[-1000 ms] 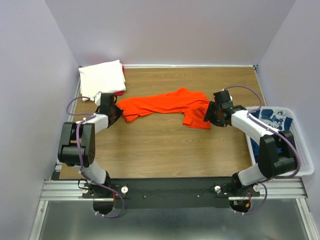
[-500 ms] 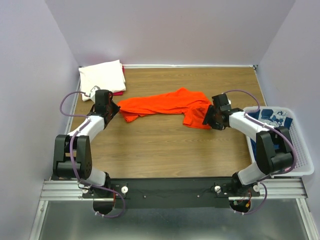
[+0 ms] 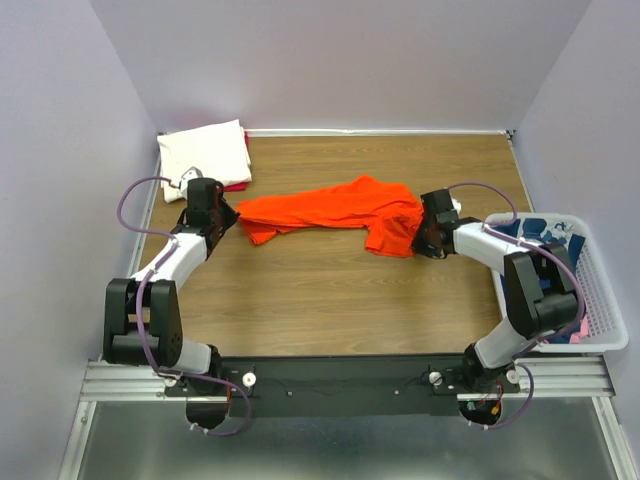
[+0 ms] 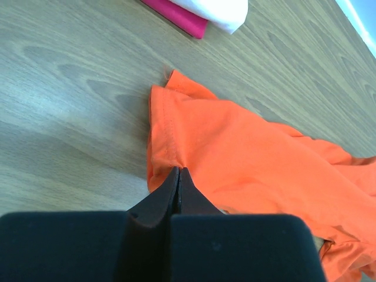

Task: Fold and stack the t-shirts
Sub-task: Flatten the tshirt out

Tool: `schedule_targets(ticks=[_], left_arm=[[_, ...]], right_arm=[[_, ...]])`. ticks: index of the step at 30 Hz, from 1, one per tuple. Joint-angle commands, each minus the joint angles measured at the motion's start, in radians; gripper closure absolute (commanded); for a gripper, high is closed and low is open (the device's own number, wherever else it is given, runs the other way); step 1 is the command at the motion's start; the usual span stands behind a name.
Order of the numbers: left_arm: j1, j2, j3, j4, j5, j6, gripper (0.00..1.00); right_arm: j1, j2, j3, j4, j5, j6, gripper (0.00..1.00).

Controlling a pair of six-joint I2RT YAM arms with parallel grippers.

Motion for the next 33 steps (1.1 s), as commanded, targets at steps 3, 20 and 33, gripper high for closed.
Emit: schedule_targets(ticks=[3, 20, 33], left_arm=[[0.01, -0.067, 0.067, -0.066, 0.009, 0.101, 1.0], [0.01, -0.473, 0.328, -0.199, 0.052, 0.22, 1.0], [0.01, -0.41, 0.62, -0.114, 0.124, 0.197, 1.0]], right_arm=[[-0.001, -0.172, 0.07, -0.033, 0.051, 0.015, 1.0], [-0.001, -0.601, 0.72, -0.366, 0.16, -0.069, 1.0], [-0.001, -0.307, 1.216, -0.343, 0.155, -0.209, 1.0]])
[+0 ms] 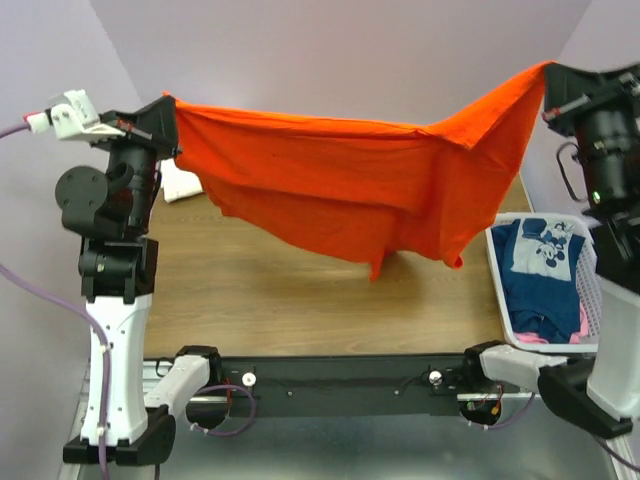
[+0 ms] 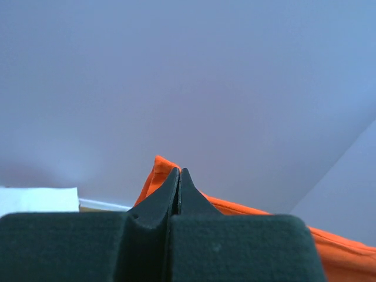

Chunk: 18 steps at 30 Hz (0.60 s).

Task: Fold and stack the t-shirts
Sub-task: Flatten the tshirt out

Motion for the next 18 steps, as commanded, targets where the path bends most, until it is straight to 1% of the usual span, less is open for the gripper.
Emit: schedule_targets(ticks=[1, 4, 5, 7, 8, 9, 10, 11, 13, 14, 15, 16, 17, 18], left_arm=[[0.007, 0.129, -0.005, 0.056, 0.05, -0.014, 1.0], [0.007, 0.247, -0.008, 0.137, 0.067, -0.041, 1.0], [0.007, 0.321, -0.002, 0.172, 0.073, -0.046, 1.0], [0.007, 0.407, 0.026, 0.222, 0.082, -0.063, 1.0], [0.007, 0.5, 0.073, 0.232, 0.09, -0.065, 1.0], [0.007, 0.546, 0.104, 0.243, 0.093, -0.068, 1.0], [0.007, 0.597, 0.147, 0.251, 0.1, -0.072, 1.0], [0.007, 0.689, 0.243, 0.249, 0.117, -0.068, 1.0], [0.009, 0.775, 0.36, 0.219, 0.137, -0.071, 1.0], [0.009, 0.839, 0.413, 0.211, 0.145, -0.069, 1.0], [0.009, 0.87, 0.519, 0.204, 0.146, -0.068, 1.0], [0.01, 0.893, 0.57, 0.176, 0.145, -0.068, 1.0], [0.015, 0.935, 0.62, 0.164, 0.148, -0.072, 1.0], [0.019, 0.95, 0.703, 0.148, 0.155, -0.075, 1.0]], right_arm=[[-0.002, 0.236, 0.034, 0.039, 0.021, -0.079, 1.0], [-0.002, 0.361, 0.087, 0.114, -0.002, -0.101, 1.0], [-0.005, 0.46, 0.107, 0.131, -0.009, -0.116, 1.0], [-0.011, 0.567, 0.217, 0.163, -0.031, -0.127, 1.0], [-0.025, 0.671, 0.272, 0.168, -0.048, -0.133, 1.0], [-0.032, 0.735, 0.326, 0.173, -0.063, -0.135, 1.0], [-0.042, 0.79, 0.465, 0.174, -0.088, -0.135, 1.0], [-0.058, 0.889, 0.532, 0.174, -0.098, -0.133, 1.0], [-0.069, 0.953, 0.683, 0.202, -0.112, -0.136, 1.0], [-0.074, 0.965, 0.689, 0.226, -0.103, -0.147, 1.0], [-0.077, 0.961, 0.672, 0.26, -0.093, -0.152, 1.0], [-0.079, 0.918, 0.637, 0.345, -0.082, -0.156, 1.0], [-0.083, 0.892, 0.556, 0.389, -0.077, -0.161, 1.0], [-0.083, 0.866, 0.529, 0.426, -0.066, -0.172, 1.0]])
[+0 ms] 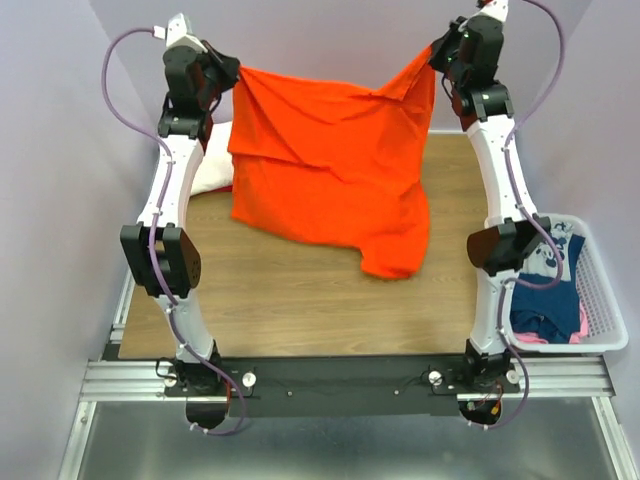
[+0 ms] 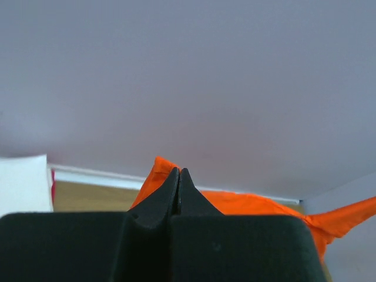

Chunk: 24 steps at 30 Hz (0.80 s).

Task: Fold and stack the t-shirts
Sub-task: Flatten the tshirt out

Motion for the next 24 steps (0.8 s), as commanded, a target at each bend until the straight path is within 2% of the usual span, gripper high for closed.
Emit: schedule_targets(ticks=[1, 3, 7, 11, 12, 13, 14, 15, 16, 17, 18, 19, 20, 21, 24], left_arm=[[0.029, 0.007, 0.257, 0.016, 0.049, -0.01, 1.0], [0.06, 0.027, 0.331, -0.008, 0.059, -0.013, 1.0], [0.083, 0.001, 0.298, -0.01, 0.069, -0.009, 1.0], [0.097, -0.077, 0.134, -0.005, 0.08, 0.001, 1.0], [0.099, -0.099, 0.029, 0.01, 0.079, 0.002, 1.0], [0.099, -0.122, -0.033, 0.031, 0.082, -0.001, 1.0], [0.097, -0.17, -0.096, 0.047, 0.092, -0.004, 1.0], [0.099, -0.195, -0.235, 0.083, 0.102, -0.022, 1.0], [0.097, -0.217, -0.306, 0.099, 0.111, -0.022, 1.0], [0.097, -0.266, -0.378, 0.11, 0.126, -0.045, 1.0], [0.097, -0.286, -0.52, 0.125, 0.134, -0.053, 1.0], [0.097, -0.31, -0.597, 0.136, 0.14, -0.061, 1.0], [0.097, -0.35, -0.668, 0.145, 0.14, -0.074, 1.0], [0.097, -0.369, -0.809, 0.154, 0.132, -0.079, 1.0], [0.097, -0.404, -1.028, 0.202, 0.123, -0.113, 1.0]], right_arm=[[-0.015, -0.203, -0.009, 0.299, 0.025, -0.051, 0.99], [-0.018, -0.239, 0.01, 0.318, 0.047, -0.067, 1.0], [-0.02, -0.311, -0.077, 0.321, 0.044, -0.061, 1.0], [-0.02, -0.511, -0.414, 0.319, 0.03, 0.016, 1.0], [-0.02, -0.559, -0.493, 0.321, 0.022, 0.034, 1.0], [-0.02, -0.604, -0.684, 0.32, 0.007, 0.057, 1.0], [-0.018, -0.648, -0.782, 0.319, 0.001, 0.083, 1.0], [-0.018, -0.747, -0.982, 0.319, -0.005, 0.14, 1.0], [-0.018, -0.794, -0.984, 0.319, -0.016, 0.162, 1.0], [-0.018, -0.845, -1.164, 0.318, -0.022, 0.201, 1.0], [-0.018, -0.886, -1.265, 0.315, -0.025, 0.22, 1.0], [-0.02, -0.964, -1.342, 0.298, -0.051, 0.228, 1.0], [-0.018, -0.997, -1.485, 0.28, -0.061, 0.24, 1.0], [-0.018, -1.026, -1.549, 0.258, -0.062, 0.293, 1.0], [-0.018, -1.107, -1.757, 0.22, -0.154, 0.364, 1.0]])
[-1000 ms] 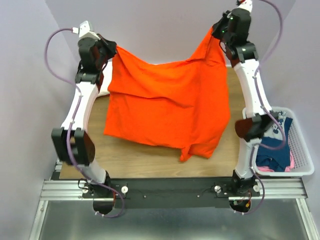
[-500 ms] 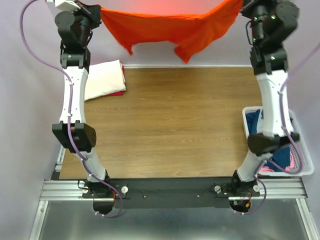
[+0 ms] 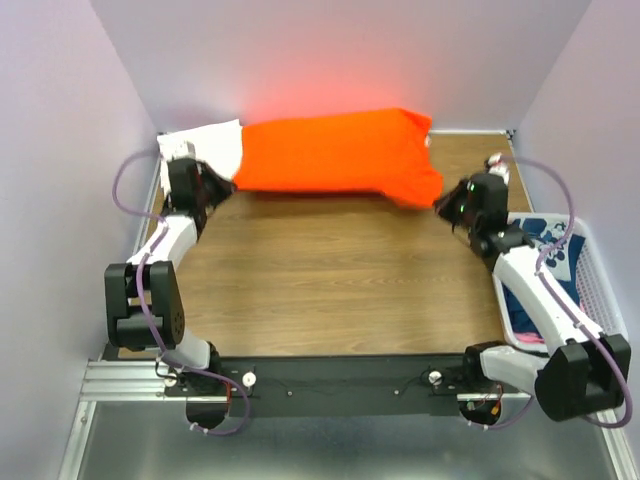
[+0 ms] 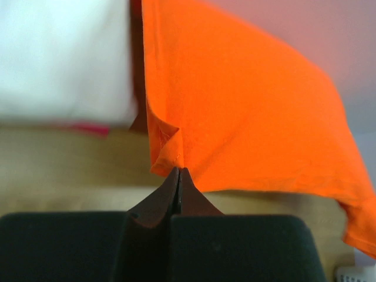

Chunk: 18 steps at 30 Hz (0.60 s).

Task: Fold and stack the t-shirts
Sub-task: Flatten the tshirt out

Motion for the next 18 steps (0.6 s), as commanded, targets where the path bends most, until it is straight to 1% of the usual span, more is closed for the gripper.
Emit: schedule_targets(ticks=[1, 2, 3, 6, 11, 14, 18], left_arm=[[0.001, -0.073, -0.228, 0.078, 0.023, -0.054, 1.0], [0.001, -0.076, -0.271, 0.09, 0.035, -0.067, 1.0], [0.001, -0.081, -0.346, 0.103, 0.041, -0.091, 1.0], [0.001, -0.104, -0.444, 0.129, 0.021, -0.108, 1.0], [-0.001, -0.179, -0.524, 0.097, -0.023, -0.131, 1.0], [0.001, -0.225, -0.534, 0.029, -0.064, -0.124, 1.0], [0.001, -0.308, -0.563, -0.067, -0.111, -0.11, 1.0]], right_arm=[[-0.005, -0.121, -0.21, -0.07, -0.115, 0.152, 0.99], [-0.005, -0.139, -0.245, -0.073, -0.159, 0.165, 1.0], [-0.006, -0.147, -0.303, -0.078, -0.172, 0.185, 1.0], [-0.006, -0.167, -0.353, -0.13, -0.185, 0.196, 1.0], [-0.006, -0.193, -0.391, -0.243, -0.201, 0.189, 1.0], [-0.005, -0.23, -0.419, -0.322, -0.189, 0.194, 1.0], [-0.006, -0.335, -0.46, -0.409, -0.196, 0.24, 1.0]])
